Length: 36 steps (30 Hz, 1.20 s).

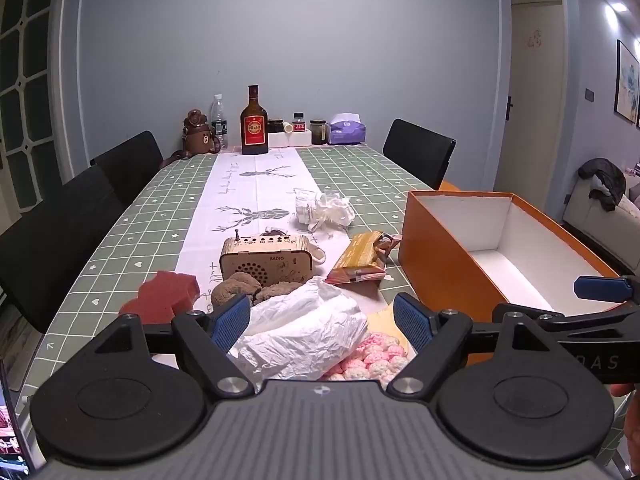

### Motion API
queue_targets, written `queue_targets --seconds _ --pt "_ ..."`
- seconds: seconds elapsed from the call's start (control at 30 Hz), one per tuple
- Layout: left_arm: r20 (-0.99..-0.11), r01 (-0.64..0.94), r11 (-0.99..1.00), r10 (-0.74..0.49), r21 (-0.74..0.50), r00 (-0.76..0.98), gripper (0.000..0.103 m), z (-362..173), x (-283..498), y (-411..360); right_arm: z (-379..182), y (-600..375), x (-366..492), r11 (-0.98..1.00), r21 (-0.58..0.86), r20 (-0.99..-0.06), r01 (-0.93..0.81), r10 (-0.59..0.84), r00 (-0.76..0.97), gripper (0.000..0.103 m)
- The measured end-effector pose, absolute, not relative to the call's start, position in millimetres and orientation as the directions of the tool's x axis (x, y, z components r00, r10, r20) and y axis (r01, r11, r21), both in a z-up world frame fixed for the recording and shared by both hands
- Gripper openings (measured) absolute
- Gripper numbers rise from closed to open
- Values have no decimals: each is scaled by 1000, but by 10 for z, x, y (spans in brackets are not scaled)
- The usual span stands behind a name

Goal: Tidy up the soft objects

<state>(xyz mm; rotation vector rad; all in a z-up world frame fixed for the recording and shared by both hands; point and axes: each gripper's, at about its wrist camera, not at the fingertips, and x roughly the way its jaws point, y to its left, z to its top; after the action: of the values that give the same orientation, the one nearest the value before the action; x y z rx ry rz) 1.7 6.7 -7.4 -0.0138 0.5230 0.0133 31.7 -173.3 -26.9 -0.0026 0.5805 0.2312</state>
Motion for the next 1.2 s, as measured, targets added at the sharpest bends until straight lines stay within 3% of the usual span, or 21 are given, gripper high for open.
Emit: queue_targets --seconds 1.2 --pt "-505 -35 999 22 -16 863 95 -61 19 61 -257 -1703 304 970 49 -546 -237 225 807 100"
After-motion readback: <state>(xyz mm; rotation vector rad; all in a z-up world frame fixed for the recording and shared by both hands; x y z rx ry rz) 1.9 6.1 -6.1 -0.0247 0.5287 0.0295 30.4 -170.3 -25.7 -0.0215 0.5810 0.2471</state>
